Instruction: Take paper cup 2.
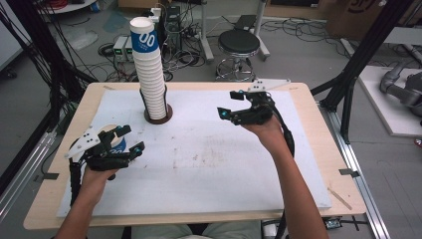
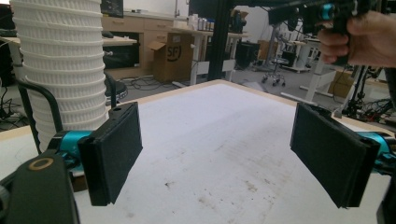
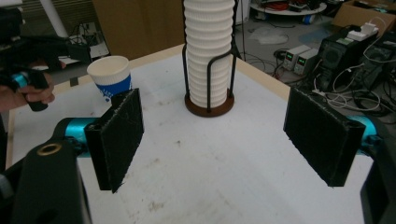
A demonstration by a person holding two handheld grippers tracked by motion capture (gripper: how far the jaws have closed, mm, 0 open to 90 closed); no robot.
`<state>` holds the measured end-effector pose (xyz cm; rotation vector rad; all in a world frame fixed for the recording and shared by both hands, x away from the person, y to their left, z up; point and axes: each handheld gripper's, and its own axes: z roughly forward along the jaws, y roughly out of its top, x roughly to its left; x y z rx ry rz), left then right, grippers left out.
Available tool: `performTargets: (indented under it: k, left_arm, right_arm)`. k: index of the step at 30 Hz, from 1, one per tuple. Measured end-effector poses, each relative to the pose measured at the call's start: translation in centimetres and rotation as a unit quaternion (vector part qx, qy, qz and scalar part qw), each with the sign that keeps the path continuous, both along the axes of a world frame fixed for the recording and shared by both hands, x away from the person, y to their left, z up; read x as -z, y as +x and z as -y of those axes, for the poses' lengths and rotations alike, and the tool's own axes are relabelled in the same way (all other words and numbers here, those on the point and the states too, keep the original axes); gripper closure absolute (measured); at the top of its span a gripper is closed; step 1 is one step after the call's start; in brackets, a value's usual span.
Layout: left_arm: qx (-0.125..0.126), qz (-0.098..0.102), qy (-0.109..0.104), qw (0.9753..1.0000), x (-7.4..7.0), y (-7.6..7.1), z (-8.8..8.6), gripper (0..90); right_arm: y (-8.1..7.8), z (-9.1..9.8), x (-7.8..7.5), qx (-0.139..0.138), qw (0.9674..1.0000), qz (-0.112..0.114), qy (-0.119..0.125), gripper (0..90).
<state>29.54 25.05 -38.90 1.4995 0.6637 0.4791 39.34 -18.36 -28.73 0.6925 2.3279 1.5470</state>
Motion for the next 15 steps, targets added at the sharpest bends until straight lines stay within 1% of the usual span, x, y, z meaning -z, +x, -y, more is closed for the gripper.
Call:
performTargets:
  k: [1,4,5,6,7,9,10,12,15]
  left_arm:
    - [0.0,0.0,-0.001,1.0,0.0,0.0,0.0,16.6]
    - [0.0,0.003,-0.004,1.0,-0.1,0.0,-0.1,16.6]
    - [0.0,0.004,-0.005,1.0,-0.1,0.0,-0.1,16.6]
    - [0.0,0.004,-0.005,1.0,-0.1,0.0,-0.1,16.6]
    - [0.001,0.003,-0.005,1.0,-0.1,0.0,-0.1,16.6]
    - [0.002,0.002,-0.005,1.0,0.0,0.0,-0.1,16.6]
    - [0.002,0.002,-0.004,1.0,0.0,0.0,-0.1,16.6]
    - [0.002,0.001,-0.005,1.0,0.0,0.0,-0.1,16.6]
    - [0.003,0.003,-0.007,1.0,0.0,0.0,-0.1,16.6]
  right_arm:
    - [0.4,-0.5,-0.5,-0.004,1.0,0.002,0.005,20.7]
    - [1.3,-1.5,-1.5,-0.014,0.9999,0.004,0.008,20.7]
    - [1.7,-1.9,-1.8,-0.018,0.9998,0.0,0.006,20.7]
    - [2.0,-2.4,-2.1,-0.02,0.9998,0.002,0.004,20.7]
    - [2.2,-2.7,-2.4,-0.022,0.9997,0.007,0.006,20.7]
    - [2.7,-3.4,-2.9,-0.027,0.9996,0.005,0.007,20.7]
    - [3.0,-3.8,-3.2,-0.029,0.9995,0.009,0.005,20.7]
    - [3.4,-4.5,-3.6,-0.035,0.9993,0.008,0.01,20.7]
    - [4.0,-5.5,-4.2,-0.036,0.9993,0.011,0.007,20.7]
